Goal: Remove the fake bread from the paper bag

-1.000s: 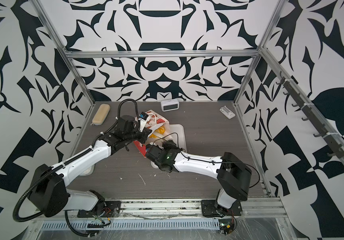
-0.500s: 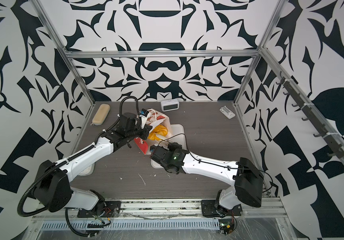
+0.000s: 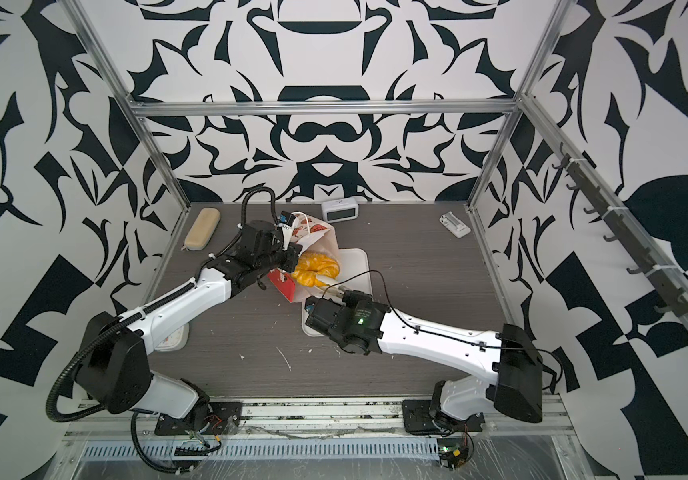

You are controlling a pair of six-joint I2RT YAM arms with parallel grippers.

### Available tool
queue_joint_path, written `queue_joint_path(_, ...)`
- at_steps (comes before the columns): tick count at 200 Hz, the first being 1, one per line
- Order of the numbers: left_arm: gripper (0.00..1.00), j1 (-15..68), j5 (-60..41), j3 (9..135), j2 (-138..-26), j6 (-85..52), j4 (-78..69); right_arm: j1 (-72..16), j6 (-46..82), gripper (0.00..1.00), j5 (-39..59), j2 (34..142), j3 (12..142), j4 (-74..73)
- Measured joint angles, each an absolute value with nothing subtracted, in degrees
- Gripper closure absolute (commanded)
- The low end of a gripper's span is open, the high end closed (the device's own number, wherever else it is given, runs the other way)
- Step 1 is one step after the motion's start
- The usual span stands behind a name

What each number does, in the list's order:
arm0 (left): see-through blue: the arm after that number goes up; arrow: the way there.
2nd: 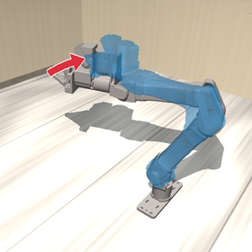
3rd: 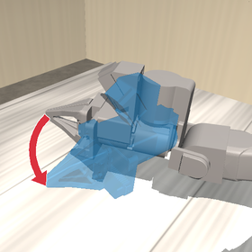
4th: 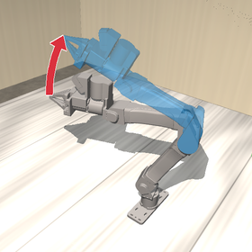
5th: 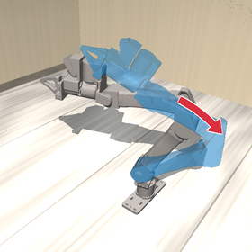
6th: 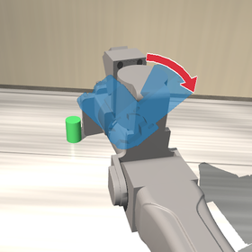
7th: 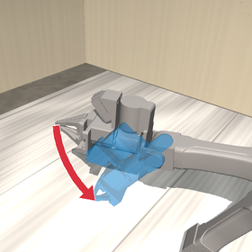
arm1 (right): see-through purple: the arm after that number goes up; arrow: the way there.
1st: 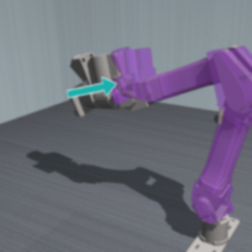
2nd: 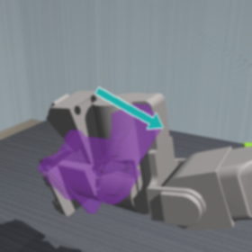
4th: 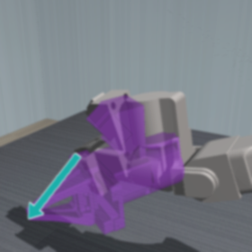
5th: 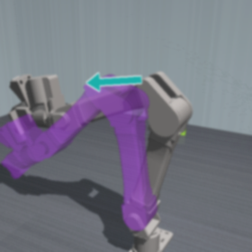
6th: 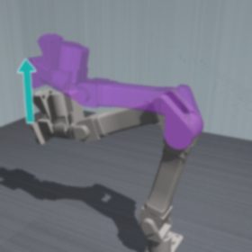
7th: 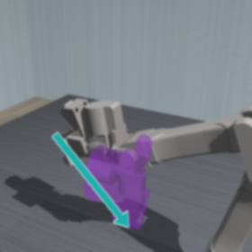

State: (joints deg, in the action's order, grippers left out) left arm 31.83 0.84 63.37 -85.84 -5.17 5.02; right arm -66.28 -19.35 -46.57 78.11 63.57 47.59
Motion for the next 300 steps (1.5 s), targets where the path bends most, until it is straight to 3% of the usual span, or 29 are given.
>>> queue_joint_path(95,1.00,31.38,3.57,64.73,-88.68,-6.09,4.89,-67.37,-13.19,1.00,-46.17,76.38,66.59,60.25)
queue_joint_path(167,1.00,29.45,5.45,64.79,-88.62,-7.99,4.08,-68.14,-4.40,1.00,-48.23,67.35,66.59,67.09)
queue_joint_path(238,1.00,29.21,6.31,60.73,-80.34,-8.58,1.80,-67.57,-2.90,1.00,-50.17,67.33,63.37,65.41)
queue_joint_path(300,1.00,28.97,6.15,59.44,-76.34,-8.51,1.50,-62.85,-4.95,1.00,-46.24,71.53,60.66,57.84)
